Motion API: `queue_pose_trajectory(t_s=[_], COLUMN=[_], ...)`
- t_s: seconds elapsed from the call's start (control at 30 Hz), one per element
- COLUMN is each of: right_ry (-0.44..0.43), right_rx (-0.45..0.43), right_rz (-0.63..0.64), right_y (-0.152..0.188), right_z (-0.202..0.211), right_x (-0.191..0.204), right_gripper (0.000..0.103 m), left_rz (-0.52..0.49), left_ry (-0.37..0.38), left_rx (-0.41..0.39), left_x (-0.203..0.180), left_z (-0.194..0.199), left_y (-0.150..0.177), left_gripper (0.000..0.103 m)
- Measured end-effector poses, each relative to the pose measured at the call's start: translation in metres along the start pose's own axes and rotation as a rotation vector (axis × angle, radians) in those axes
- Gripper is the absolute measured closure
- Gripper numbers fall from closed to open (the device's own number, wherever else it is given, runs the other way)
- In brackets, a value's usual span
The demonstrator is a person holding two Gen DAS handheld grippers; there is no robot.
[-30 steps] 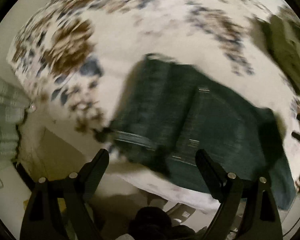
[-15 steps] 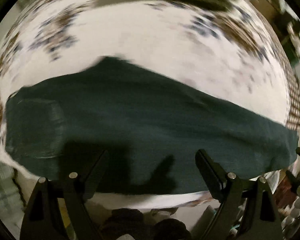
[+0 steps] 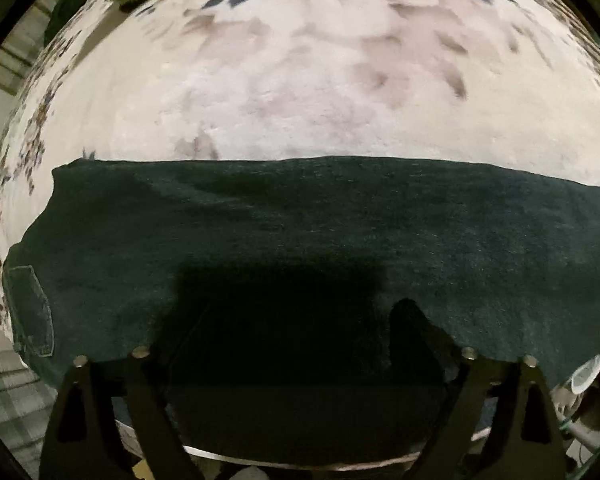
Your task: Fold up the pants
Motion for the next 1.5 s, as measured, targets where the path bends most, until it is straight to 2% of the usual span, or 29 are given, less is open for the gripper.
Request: queue_pose_trajectory(t_s=[0.03, 0.2, 0.33, 0.47, 0.5, 0.6, 0.87, 1.03, 1.1, 1.17, 1.2, 1.3, 1.4, 1.5], right_ry=[-0.004, 0.027, 0.086, 0.089, 0.075, 0.031, -0.105, -0.083, -0.104, -0.084, -0.054, -0.007, 0.008, 0.04], right_rx=[-0.005, -0.037, -0.048, -0.054, -0.059, -0.075, -0.059, -0.065, -0.073, -0.089, -0.1, -0.133, -0.149, -0.163], right_rz=[0.001, 0.001, 0.021, 0.032, 0.029, 0.027, -0.068, -0.138, -0.154, -0.16, -0.138, -0.05, 0.045, 0.174], right_y=[-0.001, -0.009, -0.012, -0.012, -0.012, -0.013, -0.028, -0.036, -0.037, -0.037, -0.037, -0.03, -0.014, 0.01], right_z=[0.001, 0.002, -0.006, -0.009, -0.009, -0.008, -0.019, -0.02, -0.022, -0.022, -0.021, -0.011, 0.001, 0.012], right_x=[-0.001, 0.003, 0.015, 0.018, 0.019, 0.024, 0.019, 0.011, 0.01, 0.011, 0.016, 0.041, 0.077, 0.128], right_gripper=[0.042, 0.043, 0.043, 0.043, 0.044, 0.074, 0.075, 0.074, 0.074, 0.085, 0.094, 0.095, 0.095, 0.095], left_rz=[0.007, 0.022, 0.02, 0.022, 0.023, 0.024, 0.033, 0.032, 0.032, 0.034, 0.037, 0.04, 0.03, 0.077], left_ry=[0.006, 0.072, 0.067, 0.055, 0.054, 0.056, 0.075, 0.097, 0.107, 0.122, 0.13, 0.157, 0.195, 0.287], left_rx=[0.002, 0.022, 0.037, 0.052, 0.053, 0.057, 0.069, 0.071, 0.065, 0.051, 0.043, 0.01, 0.009, -0.004], left_x=[0.001, 0.012, 0.021, 0.013, 0.013, 0.008, 0.011, 0.014, 0.016, 0.019, 0.022, 0.027, 0.035, 0.055], left_z=[-0.002, -0.01, -0.015, -0.012, -0.012, -0.01, -0.012, -0.015, -0.017, -0.019, -0.02, -0.023, -0.021, -0.012], left_y=[0.001, 0.003, 0.017, 0.0, 0.0, -0.005, -0.002, -0.002, -0.002, -0.002, -0.001, 0.001, 0.004, 0.01], left_gripper=[0.0, 0.0, 0.0, 0.0, 0.0, 0.0, 0.0, 0.0, 0.0, 0.0, 0.0, 0.0, 0.0, 0.0])
Point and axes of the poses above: each gripper's, at about its wrist camera, not at the fingertips, and z roughly against the way its jaws point, x to its left, y to its underside, the point moved 5 cm from there along -z, roughly the way its jaws point, and after that the axes turned 15 degrees about x, right-handed, at the moved point
